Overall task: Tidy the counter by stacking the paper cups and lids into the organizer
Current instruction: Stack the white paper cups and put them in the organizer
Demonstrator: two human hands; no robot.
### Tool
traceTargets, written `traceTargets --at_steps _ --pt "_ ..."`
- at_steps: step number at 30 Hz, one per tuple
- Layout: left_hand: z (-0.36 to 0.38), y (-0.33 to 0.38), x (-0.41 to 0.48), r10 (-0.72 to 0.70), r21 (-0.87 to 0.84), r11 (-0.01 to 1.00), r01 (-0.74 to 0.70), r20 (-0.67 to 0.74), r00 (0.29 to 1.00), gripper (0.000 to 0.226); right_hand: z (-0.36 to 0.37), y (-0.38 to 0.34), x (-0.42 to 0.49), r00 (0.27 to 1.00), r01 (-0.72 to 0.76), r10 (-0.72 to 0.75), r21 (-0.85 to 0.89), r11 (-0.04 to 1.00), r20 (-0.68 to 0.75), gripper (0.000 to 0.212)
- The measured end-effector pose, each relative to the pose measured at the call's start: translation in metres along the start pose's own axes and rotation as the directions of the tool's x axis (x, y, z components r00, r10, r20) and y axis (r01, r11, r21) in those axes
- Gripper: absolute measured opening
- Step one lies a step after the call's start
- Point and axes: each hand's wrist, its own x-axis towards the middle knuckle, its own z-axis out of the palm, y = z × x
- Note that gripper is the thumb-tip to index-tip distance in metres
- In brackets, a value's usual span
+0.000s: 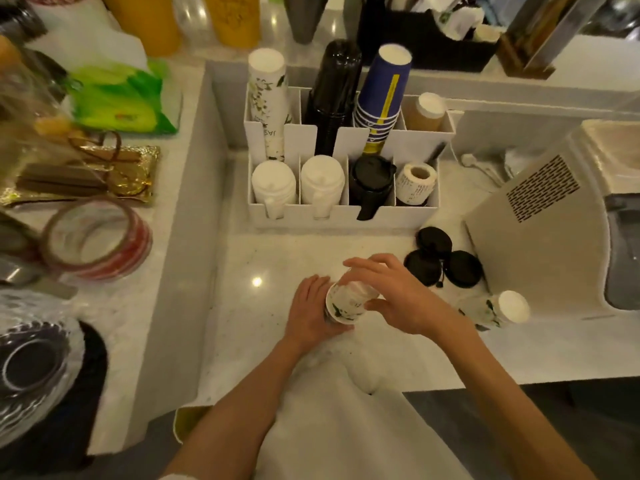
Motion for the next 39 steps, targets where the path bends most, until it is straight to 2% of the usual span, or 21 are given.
traceTargets --at_steps 3,8,13,18,22,24,27,29,30,31,33,34,35,36,37,39 --pt "0.000 0.000 -0.001 0.011 0.000 1.000 -0.011 -0.017 1.000 0.097 0.016 0.003 0.004 0.999 0.002 -0.003 0.011 1.000 0.037 0.061" --pt "-0.001 0.000 0.000 -0.020 -0.005 1.000 0.020 0.027 0.999 0.099 0.026 0.004 0.003 0.982 -0.102 0.132 0.209 0.972 -0.134 0.058" --pt "0.000 0.001 0.000 -0.047 -0.015 0.999 0.047 0.029 0.998 0.101 0.026 0.005 0.003 0.994 -0.083 0.098 0.219 0.972 -0.056 0.059" --pt "0.001 0.000 0.001 -0.050 -0.031 0.998 0.050 0.007 0.999 0.098 0.027 -0.001 0.002 0.995 -0.073 0.086 0.256 0.964 -0.041 0.062" --pt "0.002 -0.001 0.003 -0.042 -0.036 0.998 0.044 0.042 0.998 0.099 0.030 0.001 -0.010 0.978 -0.076 0.142 0.378 0.923 -0.150 0.063" --pt "0.002 -0.002 0.004 -0.041 -0.050 0.998 0.043 0.041 0.998 0.098 0.032 0.002 -0.013 0.971 -0.101 0.170 0.358 0.928 -0.169 0.061" --pt "0.004 -0.003 0.002 -0.052 -0.087 0.995 0.054 0.020 0.998 0.097 0.036 -0.001 -0.014 0.979 -0.079 0.132 0.307 0.948 -0.154 0.059" --pt "0.006 -0.004 0.002 -0.054 -0.107 0.993 0.055 0.008 0.998 0.096 0.033 0.004 -0.020 0.958 -0.062 0.160 0.374 0.925 -0.239 0.061" --pt "0.007 -0.005 0.002 -0.053 -0.116 0.992 0.053 0.005 0.999 0.095 0.031 0.010 -0.027 0.914 -0.066 0.223 0.417 0.907 -0.339 0.059" --pt "0.008 -0.006 0.003 -0.051 -0.126 0.991 0.051 0.003 0.999 0.095 0.029 0.018 -0.036 0.828 -0.085 0.309 0.440 0.894 -0.469 0.055" --pt "0.009 -0.009 0.003 -0.046 -0.140 0.989 0.045 -0.002 0.999 0.095 0.032 0.043 -0.061 0.549 -0.194 0.484 0.460 0.867 -0.681 0.048" --pt "0.009 -0.010 0.003 -0.041 -0.139 0.989 0.040 -0.003 0.999 0.095 0.034 0.057 -0.073 0.419 -0.272 0.564 0.494 0.826 -0.712 0.049" --pt "0.009 -0.010 0.003 -0.038 -0.136 0.990 0.037 -0.004 0.999 0.096 0.038 0.072 -0.085 0.329 -0.354 0.652 0.551 0.756 -0.683 0.055" --pt "0.009 -0.010 0.003 -0.040 -0.133 0.990 0.039 -0.003 0.999 0.096 0.042 0.086 -0.095 0.281 -0.433 0.745 0.613 0.661 -0.605 0.065" --pt "0.009 -0.009 0.003 -0.045 -0.133 0.990 0.044 -0.004 0.999 0.097 0.047 0.099 -0.102 0.269 -0.489 0.821 0.663 0.567 -0.504 0.076" --pt "0.009 -0.008 0.001 -0.050 -0.133 0.990 0.048 -0.016 0.999 0.096 0.058 0.118 -0.110 0.322 -0.505 0.874 0.715 0.483 -0.363 0.091"
